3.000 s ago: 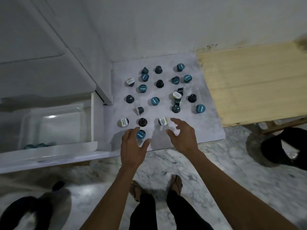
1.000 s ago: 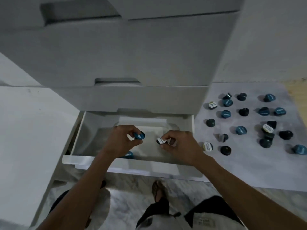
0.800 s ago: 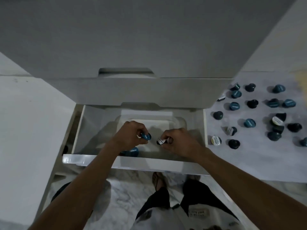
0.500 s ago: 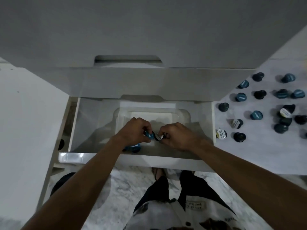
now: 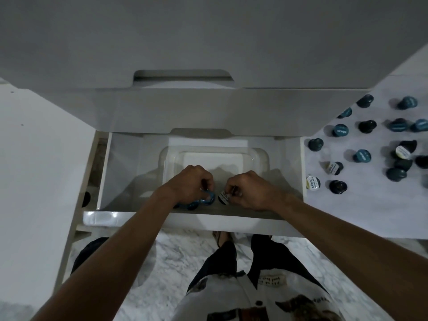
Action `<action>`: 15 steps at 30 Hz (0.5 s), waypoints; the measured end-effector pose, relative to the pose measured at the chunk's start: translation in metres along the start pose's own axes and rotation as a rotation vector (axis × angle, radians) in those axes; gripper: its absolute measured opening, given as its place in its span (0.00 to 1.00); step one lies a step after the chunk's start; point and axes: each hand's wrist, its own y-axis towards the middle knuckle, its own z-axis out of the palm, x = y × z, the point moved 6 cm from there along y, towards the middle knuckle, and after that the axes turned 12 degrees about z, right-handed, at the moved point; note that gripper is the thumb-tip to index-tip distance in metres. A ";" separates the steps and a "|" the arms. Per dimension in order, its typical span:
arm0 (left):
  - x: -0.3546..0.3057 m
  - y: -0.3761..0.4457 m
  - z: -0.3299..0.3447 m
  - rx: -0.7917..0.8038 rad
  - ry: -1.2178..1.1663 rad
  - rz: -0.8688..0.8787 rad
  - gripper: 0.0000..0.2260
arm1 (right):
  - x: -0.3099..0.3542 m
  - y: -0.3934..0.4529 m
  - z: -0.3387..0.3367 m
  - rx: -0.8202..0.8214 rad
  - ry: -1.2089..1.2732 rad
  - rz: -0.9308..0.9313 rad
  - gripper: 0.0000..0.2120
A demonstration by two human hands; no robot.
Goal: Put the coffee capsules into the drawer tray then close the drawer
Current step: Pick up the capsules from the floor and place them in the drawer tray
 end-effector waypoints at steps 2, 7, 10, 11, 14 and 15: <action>0.001 0.001 0.001 0.004 0.011 -0.006 0.07 | 0.002 0.000 0.003 0.013 0.000 0.010 0.06; 0.002 0.000 0.007 0.040 0.018 -0.017 0.08 | 0.004 -0.001 0.010 0.043 -0.015 0.035 0.06; 0.001 -0.001 0.009 0.036 0.028 -0.018 0.08 | 0.005 -0.002 0.011 0.057 -0.001 0.050 0.07; 0.001 -0.001 0.010 0.034 0.030 -0.019 0.08 | 0.005 -0.002 0.011 0.060 0.005 0.055 0.07; 0.001 -0.002 0.010 0.029 0.038 -0.018 0.09 | 0.005 -0.004 0.010 0.051 0.016 0.055 0.08; 0.001 -0.002 0.010 0.027 0.037 -0.017 0.09 | 0.005 -0.004 0.010 0.047 0.023 0.056 0.08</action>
